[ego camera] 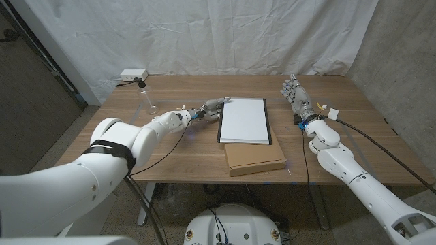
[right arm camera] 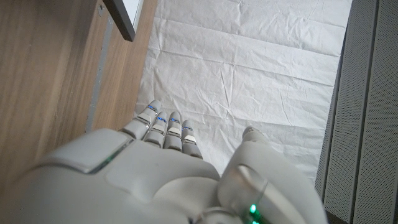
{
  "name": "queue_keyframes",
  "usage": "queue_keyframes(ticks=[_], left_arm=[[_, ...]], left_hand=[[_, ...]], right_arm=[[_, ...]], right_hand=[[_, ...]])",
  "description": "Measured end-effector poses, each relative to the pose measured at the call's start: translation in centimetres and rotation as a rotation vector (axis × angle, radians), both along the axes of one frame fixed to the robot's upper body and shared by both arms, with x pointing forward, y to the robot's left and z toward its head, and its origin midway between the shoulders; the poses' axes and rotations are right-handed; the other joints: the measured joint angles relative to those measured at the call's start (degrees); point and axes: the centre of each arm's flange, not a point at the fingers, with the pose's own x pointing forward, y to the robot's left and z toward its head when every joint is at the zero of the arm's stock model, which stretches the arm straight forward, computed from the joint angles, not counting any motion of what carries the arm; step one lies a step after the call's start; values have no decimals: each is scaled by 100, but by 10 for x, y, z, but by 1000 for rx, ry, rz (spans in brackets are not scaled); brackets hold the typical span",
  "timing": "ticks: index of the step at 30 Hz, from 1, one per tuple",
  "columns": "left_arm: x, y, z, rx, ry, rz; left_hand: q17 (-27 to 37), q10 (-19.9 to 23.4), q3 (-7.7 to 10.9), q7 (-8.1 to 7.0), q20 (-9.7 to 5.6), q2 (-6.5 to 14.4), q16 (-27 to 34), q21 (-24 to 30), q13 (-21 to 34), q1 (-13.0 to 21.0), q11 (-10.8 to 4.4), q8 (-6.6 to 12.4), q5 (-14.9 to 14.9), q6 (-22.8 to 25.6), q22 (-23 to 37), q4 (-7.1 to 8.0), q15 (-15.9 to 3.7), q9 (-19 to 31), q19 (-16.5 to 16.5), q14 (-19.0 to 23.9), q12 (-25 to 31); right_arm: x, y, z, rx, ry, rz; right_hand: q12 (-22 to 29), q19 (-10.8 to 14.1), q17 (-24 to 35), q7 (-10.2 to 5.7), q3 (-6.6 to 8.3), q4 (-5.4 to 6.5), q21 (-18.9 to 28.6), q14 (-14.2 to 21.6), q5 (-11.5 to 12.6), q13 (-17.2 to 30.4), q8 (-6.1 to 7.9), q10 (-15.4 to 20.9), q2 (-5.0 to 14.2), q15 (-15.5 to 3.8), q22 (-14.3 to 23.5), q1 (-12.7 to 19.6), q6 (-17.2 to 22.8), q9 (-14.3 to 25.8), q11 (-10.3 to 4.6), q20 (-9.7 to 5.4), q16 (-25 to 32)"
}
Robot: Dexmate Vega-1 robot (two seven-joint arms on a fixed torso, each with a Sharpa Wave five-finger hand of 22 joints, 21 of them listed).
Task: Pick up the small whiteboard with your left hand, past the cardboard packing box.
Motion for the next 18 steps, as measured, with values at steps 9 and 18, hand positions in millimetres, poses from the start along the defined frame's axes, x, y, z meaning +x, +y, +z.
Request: queue_keyframes(ticks=[9,18], left_arm=[[0,2,-1,-16,7,-1],[1,4,-4,-42,26,9]], left_hand=[[-22,460,342,42,-186,-40,42,92,27,200,-134,100,48,429,-3,-15,-259,50,307,422,42],[-31,862,673,75,-371,-54,63,168,10,389,-284,204,52,870,-3,-29,-478,76,637,844,65]], right_arm=[[0,1,1,0,-1,1],[3,3,3,-3,1,0]], right_hand=[[0,0,0,0,0,0,0,0,0,0,0,0,0,0,0,0,0,0,0,0,0],[0,0,-1,0,0,0,-23,21,0,0,0,-1,0,-22,0,0,0,-1,0,0,0]])
